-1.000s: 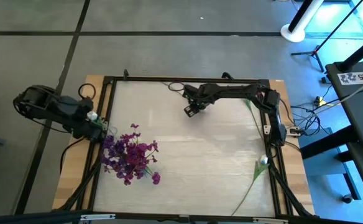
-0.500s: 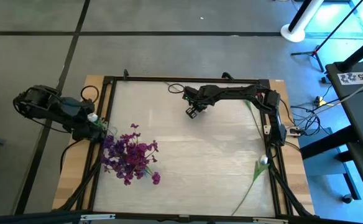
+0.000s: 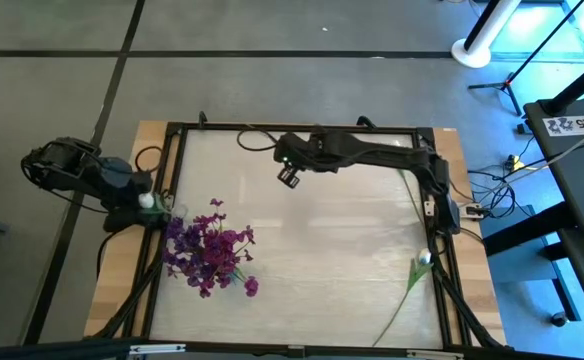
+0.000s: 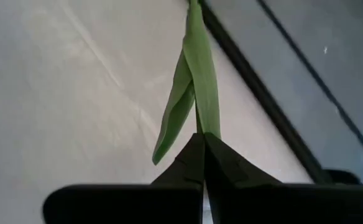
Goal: Sort flowers into vase by color
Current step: Put the center white flower into the transparent vase, then put the top center white flower into the transparent vase
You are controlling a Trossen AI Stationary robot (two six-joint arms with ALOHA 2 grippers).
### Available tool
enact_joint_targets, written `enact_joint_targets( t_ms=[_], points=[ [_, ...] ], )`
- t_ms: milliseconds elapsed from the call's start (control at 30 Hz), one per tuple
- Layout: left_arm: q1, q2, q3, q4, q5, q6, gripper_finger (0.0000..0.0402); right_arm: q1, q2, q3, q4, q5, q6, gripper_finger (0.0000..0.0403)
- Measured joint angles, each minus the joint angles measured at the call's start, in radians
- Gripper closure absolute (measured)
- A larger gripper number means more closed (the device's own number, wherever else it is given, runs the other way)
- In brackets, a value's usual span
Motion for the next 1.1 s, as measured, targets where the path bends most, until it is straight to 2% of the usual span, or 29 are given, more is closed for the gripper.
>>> enact_joint_targets(
  t_ms=[67, 233, 300, 367, 467, 600, 733, 867, 933, 967, 1100],
  points=[
    [0.000, 0.000, 0.000, 0.000, 0.039, -0.003, 0.0188, 0.022, 0.000, 0.056, -0.018, 0.025, 0.004, 0.0401],
    [0.000, 0.000, 0.000, 0.000, -0.077, 0.086, 0.0188, 0.069, 0.000, 0.138, -0.056, 0.063, 0.088, 0.0402],
    [0.000, 0.000, 0.000, 0.000, -0.079, 0.105, 0.0188, 0.088, 0.000, 0.156, -0.076, 0.065, 0.109, 0.0402],
    [0.000, 0.000, 0.000, 0.000, -0.046, 0.103, 0.0188, 0.107, 0.000, 0.162, -0.086, 0.074, 0.112, 0.0402],
    [0.000, 0.000, 0.001, 0.000, 0.060, 0.076, 0.0188, 0.134, 0.001, 0.168, -0.101, 0.090, 0.107, 0.0402],
    [0.000, 0.004, 0.040, -0.002, 0.188, -0.047, 0.0189, 0.165, 0.001, 0.196, -0.118, 0.100, 0.074, 0.0402],
    [0.000, 0.022, 0.142, 0.000, 0.309, -0.237, 0.0189, 0.189, 0.001, 0.234, -0.126, 0.101, 0.026, 0.0403],
    [0.000, 0.027, 0.279, 0.000, 0.363, -0.442, 0.0189, 0.210, 0.002, 0.270, -0.126, 0.101, -0.030, 0.0403],
    [0.000, 0.027, 0.357, 0.003, 0.312, -0.503, 0.0189, 0.220, 0.001, 0.275, -0.115, 0.104, -0.066, 0.0403],
    [0.000, 0.027, 0.395, 0.012, 0.253, -0.515, 0.0189, 0.226, 0.001, 0.274, -0.109, 0.105, -0.089, 0.0403],
    [0.000, 0.026, 0.515, 0.112, -0.147, -0.473, 0.0189, 0.261, 0.002, 0.273, -0.108, 0.137, -0.276, 0.0403]
  ],
)
